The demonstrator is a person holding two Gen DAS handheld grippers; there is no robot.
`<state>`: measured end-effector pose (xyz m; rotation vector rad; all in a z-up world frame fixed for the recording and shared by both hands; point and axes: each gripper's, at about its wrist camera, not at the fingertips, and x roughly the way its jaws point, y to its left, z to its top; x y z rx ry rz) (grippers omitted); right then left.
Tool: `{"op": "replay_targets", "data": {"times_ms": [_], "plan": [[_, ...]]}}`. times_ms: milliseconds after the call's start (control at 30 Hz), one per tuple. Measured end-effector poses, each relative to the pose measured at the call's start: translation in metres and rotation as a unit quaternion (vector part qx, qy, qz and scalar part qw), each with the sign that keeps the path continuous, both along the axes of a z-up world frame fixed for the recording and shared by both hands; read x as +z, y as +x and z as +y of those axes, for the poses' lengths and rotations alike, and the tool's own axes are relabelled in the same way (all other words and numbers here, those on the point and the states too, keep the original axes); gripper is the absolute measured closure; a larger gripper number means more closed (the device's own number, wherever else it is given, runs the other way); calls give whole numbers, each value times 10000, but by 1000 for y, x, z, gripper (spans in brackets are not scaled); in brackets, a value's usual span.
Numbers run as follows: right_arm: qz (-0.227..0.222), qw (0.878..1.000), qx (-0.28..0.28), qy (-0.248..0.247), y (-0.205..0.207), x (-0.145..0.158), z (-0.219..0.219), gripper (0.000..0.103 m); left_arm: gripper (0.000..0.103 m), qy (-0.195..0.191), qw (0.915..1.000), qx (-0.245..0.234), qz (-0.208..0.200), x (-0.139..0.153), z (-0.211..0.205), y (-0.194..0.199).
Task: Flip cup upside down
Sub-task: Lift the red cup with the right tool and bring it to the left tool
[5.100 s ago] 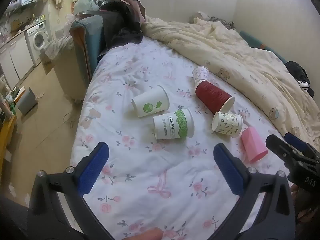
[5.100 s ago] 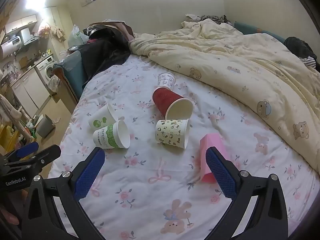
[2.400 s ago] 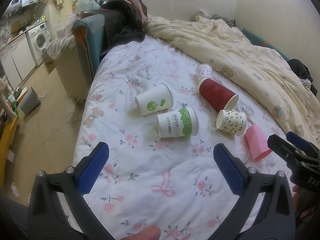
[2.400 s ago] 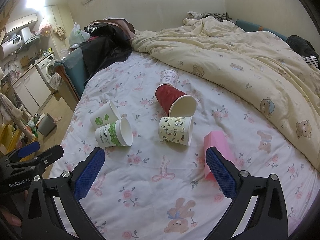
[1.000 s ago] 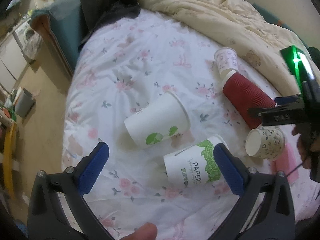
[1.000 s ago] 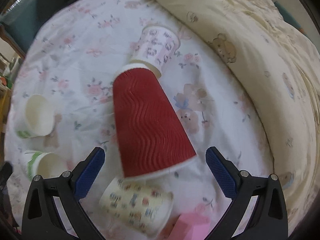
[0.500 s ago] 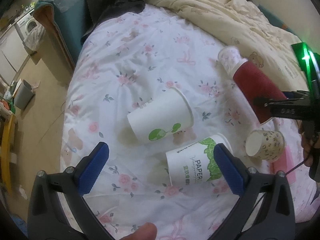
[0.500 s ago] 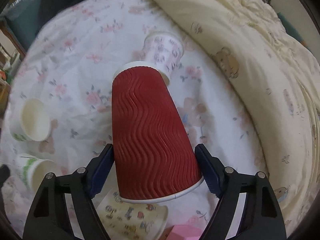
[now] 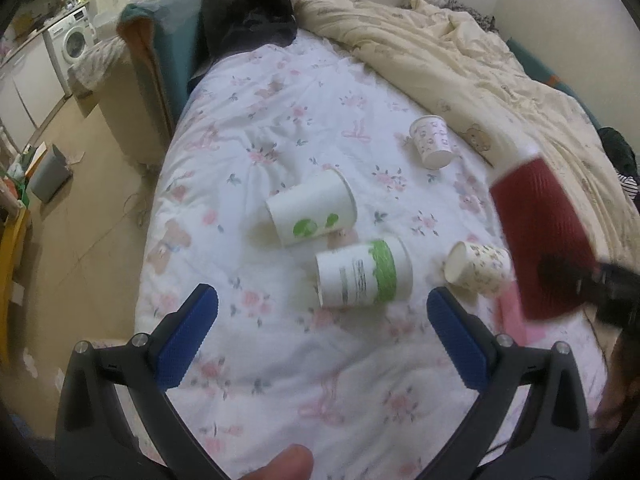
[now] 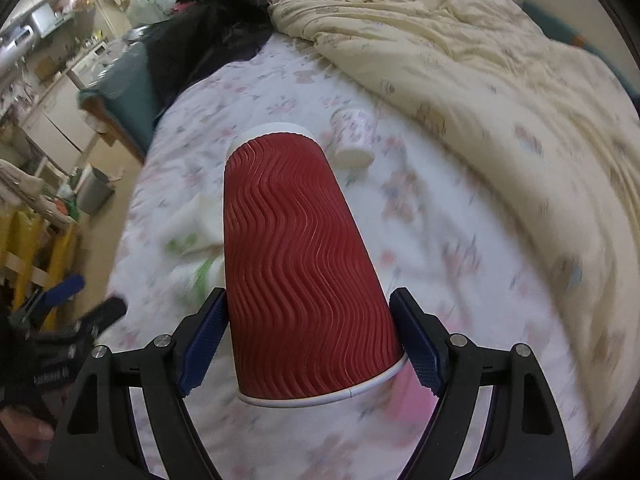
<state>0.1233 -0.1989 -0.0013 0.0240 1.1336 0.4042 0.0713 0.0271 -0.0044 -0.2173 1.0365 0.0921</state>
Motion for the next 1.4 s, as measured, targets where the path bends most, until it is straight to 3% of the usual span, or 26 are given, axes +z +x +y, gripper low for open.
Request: {"op": "replay_targets", "data": {"times_ms": [300,400,733,1133,1400], "plan": [[767,9951,-370,499,-93,-56,2,19,0,370,9985,136,376,-10,8,-65],[1089,9904,-595,605,-103,-79,6,19,0,286,9977,279,539,-18,15,-77],[1437,9820,-1038,659,-107,-123,19,17,0,-52,9947,538,874,-39,26,-79],[1498,9858,-541,527,-109,-110,21,12,0,-107,9950,578,813,-36,27,-74],[746,9952,-313,558,-117,-55,-16,9,0,-51,9957,477,794,-37,23,-75]]}}
